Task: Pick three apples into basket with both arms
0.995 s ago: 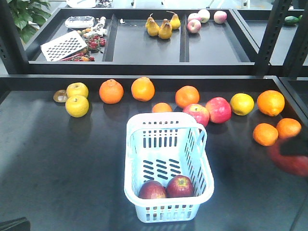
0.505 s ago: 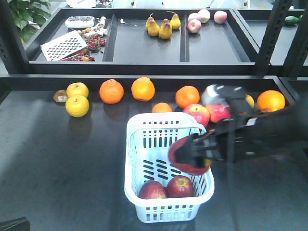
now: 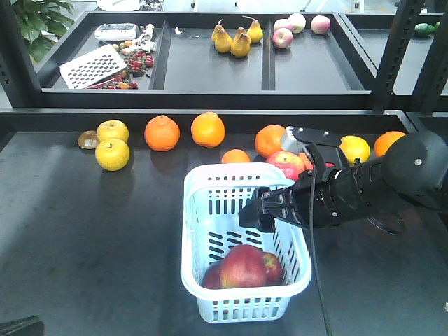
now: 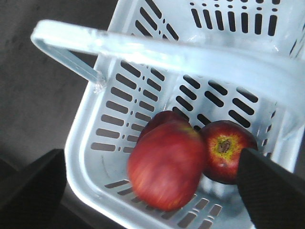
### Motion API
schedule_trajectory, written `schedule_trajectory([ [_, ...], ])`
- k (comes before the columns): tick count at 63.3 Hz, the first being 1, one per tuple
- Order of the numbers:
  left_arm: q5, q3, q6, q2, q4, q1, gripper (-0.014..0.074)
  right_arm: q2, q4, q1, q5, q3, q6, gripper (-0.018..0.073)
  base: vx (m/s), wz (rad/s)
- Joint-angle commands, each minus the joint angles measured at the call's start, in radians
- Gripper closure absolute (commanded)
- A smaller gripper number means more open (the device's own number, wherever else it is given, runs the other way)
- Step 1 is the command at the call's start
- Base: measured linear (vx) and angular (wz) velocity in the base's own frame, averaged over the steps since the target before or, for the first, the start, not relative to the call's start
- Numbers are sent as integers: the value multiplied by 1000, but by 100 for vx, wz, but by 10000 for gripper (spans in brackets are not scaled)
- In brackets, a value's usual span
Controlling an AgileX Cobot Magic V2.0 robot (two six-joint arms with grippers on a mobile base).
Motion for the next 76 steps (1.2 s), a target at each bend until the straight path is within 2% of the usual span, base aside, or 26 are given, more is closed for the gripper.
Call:
schedule_trajectory([
  [1, -53, -20, -5, 8, -33, -1, 603, -34, 14, 1, -25, -32, -9, -146, 0, 0],
  [6, -52, -20, -5, 8, -33, -1, 603, -45, 11, 1, 13, -32, -28, -99, 0, 0],
  [12, -49, -20, -5, 8, -33, -1, 603, -91, -10, 1, 59, -32, -71, 33, 0, 0],
  [16, -49, -20, -5, 8, -33, -1, 603, -141, -45, 1, 95, -32, -75, 160, 0, 0],
  [26, -45, -20, -5, 8, -33, -1, 603, -331, -190, 1, 153, 0, -75, 571, 0, 0],
  [43, -45, -20, -5, 8, -33, -1, 603, -744, -397, 1, 97, 304, 37, 568, 0, 0],
  [57, -47, -20, -13, 8, -34, -1, 603, -1029, -598, 1, 66, 526, 244, 568, 0, 0],
  [60, -44, -20, -13, 8, -34, -1, 603, -1069, -608, 1, 69, 543, 270, 568, 0, 0],
  [76, -24, -20, -13, 8, -34, -1, 603, -1157, -598, 1, 98, 549, 266, 568, 0, 0],
])
